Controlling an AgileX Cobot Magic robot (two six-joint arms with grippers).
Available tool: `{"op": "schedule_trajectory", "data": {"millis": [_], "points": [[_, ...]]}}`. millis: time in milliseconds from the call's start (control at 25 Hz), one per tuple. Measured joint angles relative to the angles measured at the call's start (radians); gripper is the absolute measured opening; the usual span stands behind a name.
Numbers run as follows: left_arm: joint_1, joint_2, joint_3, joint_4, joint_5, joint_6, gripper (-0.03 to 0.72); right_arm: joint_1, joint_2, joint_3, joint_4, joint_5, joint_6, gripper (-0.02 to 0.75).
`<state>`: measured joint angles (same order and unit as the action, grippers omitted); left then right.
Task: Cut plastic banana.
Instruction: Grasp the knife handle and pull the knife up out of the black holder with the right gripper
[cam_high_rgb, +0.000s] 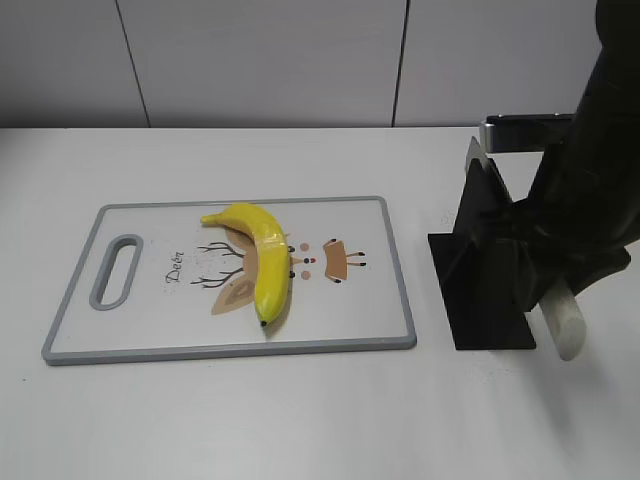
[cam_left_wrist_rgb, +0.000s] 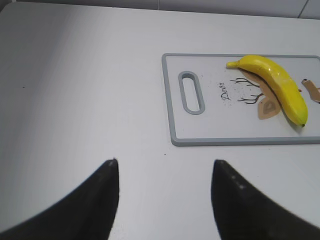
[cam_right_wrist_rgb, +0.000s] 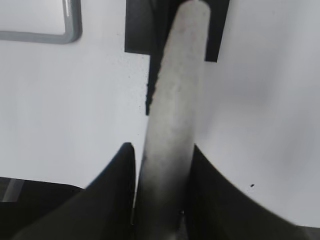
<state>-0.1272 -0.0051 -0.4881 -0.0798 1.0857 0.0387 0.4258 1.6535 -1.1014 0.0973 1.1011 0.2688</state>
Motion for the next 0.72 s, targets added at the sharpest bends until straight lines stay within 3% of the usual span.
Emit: {"op": "schedule_trajectory", "data": {"millis": [40, 360, 720], "points": [[0.0, 0.0, 0.0, 0.0, 0.0, 0.0, 0.552, 0.0, 0.0, 0.0, 0.0, 0.009, 0.014, 0.174], [0.0, 0.0, 0.0, -0.001, 0.0, 0.0, 0.552, 0.0, -0.006, -0.02, -0.001, 0.048, 0.037, 0.173], [0.0, 0.0, 0.0, -0.001, 0.0, 0.0, 0.552, 0.0, -0.101, -0.184, -0.053, 0.121, 0.051, 0.173]]}}
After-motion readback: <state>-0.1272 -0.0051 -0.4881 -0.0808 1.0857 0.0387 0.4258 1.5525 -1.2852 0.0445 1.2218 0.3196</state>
